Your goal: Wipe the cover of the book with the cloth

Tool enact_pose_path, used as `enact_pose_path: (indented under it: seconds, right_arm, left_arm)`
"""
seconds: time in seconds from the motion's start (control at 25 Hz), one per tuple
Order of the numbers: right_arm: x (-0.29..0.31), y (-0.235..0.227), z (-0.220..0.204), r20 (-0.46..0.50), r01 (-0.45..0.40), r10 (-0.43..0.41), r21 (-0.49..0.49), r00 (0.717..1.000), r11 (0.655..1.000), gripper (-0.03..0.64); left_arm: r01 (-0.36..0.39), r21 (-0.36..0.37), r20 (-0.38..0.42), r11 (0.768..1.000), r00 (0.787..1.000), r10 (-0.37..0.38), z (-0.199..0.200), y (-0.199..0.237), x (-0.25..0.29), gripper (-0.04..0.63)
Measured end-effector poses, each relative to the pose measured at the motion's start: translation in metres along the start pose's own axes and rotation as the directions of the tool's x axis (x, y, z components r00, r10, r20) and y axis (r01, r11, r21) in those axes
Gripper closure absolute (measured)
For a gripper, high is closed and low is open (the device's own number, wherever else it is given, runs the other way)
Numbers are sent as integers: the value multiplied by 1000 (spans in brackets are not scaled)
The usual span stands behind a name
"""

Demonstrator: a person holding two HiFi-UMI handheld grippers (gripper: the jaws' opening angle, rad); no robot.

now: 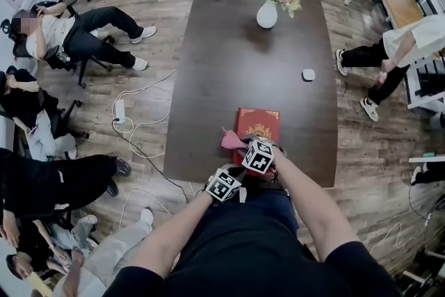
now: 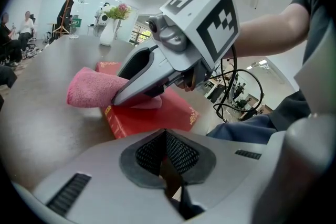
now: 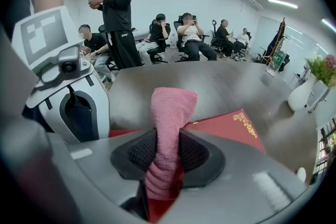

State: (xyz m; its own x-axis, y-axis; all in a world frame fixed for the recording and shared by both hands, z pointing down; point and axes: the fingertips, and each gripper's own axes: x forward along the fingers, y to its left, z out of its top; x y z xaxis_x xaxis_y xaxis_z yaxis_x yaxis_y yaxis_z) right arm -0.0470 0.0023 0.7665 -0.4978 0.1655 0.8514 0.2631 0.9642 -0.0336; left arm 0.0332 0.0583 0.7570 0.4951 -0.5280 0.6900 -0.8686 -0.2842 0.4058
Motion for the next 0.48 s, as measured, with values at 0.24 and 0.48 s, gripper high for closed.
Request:
enact_pose_path:
  seconds: [0.24, 0.48]
  right_arm:
    - [-1, -1, -6, -8, 7, -7, 6, 1000, 1000, 495]
    - [-4, -3, -12, -13, 15, -14, 15, 1000, 1000, 495]
  left_arm:
    - [-5, 21, 23, 1000, 1000, 5, 1, -3, -4, 600]
    - [-29, 39, 19, 999, 999, 28, 0, 0, -3, 600]
